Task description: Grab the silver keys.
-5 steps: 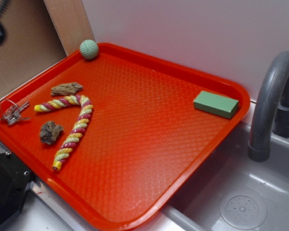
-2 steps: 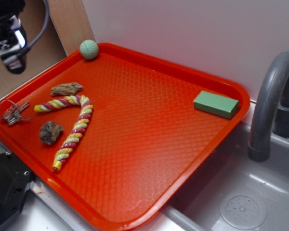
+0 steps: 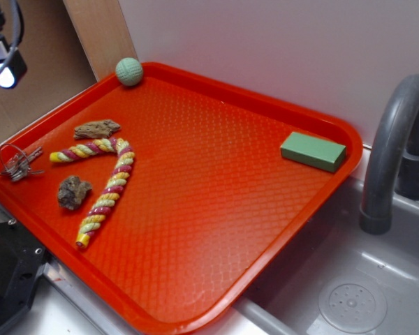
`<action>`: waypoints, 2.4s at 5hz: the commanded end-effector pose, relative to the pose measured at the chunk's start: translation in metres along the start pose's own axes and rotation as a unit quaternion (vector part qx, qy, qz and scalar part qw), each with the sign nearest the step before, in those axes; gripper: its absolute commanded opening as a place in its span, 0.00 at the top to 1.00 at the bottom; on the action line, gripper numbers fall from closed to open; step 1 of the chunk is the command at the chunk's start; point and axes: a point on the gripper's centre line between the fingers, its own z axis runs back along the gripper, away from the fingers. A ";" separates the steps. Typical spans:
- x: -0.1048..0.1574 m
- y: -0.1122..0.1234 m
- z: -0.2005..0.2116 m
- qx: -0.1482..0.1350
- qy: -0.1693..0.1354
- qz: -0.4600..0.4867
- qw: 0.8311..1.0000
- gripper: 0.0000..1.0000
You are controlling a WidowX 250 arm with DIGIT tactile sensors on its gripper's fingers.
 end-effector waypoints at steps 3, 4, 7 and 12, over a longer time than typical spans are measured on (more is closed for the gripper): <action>-0.045 0.012 -0.017 0.075 0.085 -0.046 0.993 0.00; -0.047 0.030 -0.028 0.050 0.081 -0.014 0.995 0.00; -0.027 0.047 -0.096 -0.007 0.106 -0.008 0.994 0.00; -0.014 0.039 -0.104 -0.037 0.132 -0.025 0.990 1.00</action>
